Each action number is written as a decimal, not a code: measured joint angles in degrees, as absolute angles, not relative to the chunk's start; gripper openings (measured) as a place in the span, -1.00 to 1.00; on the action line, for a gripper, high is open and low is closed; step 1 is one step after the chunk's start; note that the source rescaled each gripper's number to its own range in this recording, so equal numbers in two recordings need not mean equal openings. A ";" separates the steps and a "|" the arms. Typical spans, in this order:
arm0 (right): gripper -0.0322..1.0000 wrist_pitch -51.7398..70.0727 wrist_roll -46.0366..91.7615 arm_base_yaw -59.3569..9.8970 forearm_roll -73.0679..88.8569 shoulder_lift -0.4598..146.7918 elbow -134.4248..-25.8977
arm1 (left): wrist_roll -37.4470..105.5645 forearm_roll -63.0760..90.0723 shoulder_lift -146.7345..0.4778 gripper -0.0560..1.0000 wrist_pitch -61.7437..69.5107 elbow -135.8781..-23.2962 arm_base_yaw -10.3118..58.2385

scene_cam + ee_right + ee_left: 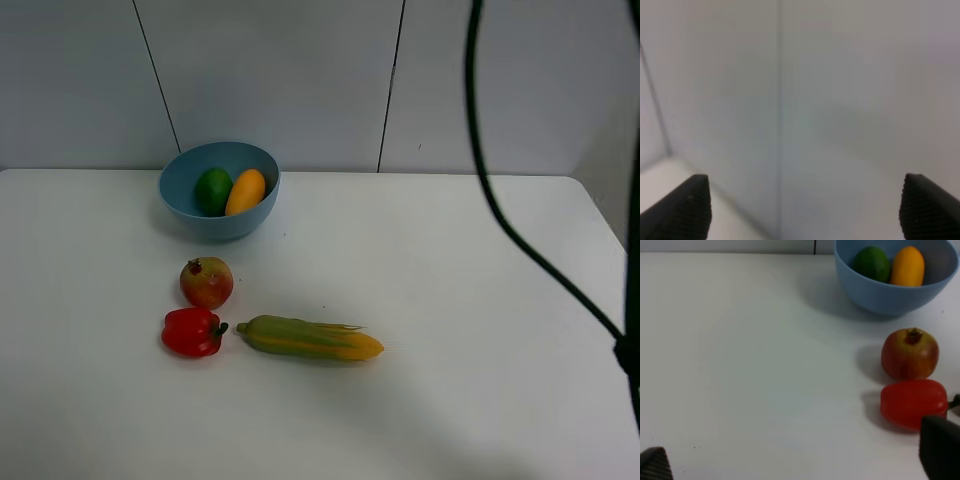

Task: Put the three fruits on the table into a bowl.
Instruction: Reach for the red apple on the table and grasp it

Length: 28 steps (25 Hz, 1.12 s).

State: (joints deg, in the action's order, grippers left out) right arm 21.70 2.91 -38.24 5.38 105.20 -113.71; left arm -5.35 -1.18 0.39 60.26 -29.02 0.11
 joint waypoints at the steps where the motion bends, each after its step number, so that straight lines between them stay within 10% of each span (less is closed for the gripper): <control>1: -0.17 22.07 2.91 -37.45 4.83 102.55 -113.71 | -5.35 -1.18 0.39 1.00 60.26 -29.02 0.11; 16: -0.15 19.98 1.45 -13.58 2.97 40.28 -59.06 | -5.35 -1.18 0.39 1.00 60.26 -29.02 0.11; 22: 0.63 31.80 5.51 0.30 5.11 14.15 -40.11 | -5.35 -1.18 0.39 1.00 60.26 -29.02 0.11; 28: 0.78 54.58 5.46 1.86 6.39 2.47 -31.38 | -5.35 -1.18 0.39 1.00 60.26 -29.02 0.11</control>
State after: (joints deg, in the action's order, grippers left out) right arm 54.58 5.46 1.86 6.39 2.47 -31.38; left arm -5.35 -1.18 0.39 60.26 -29.02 0.11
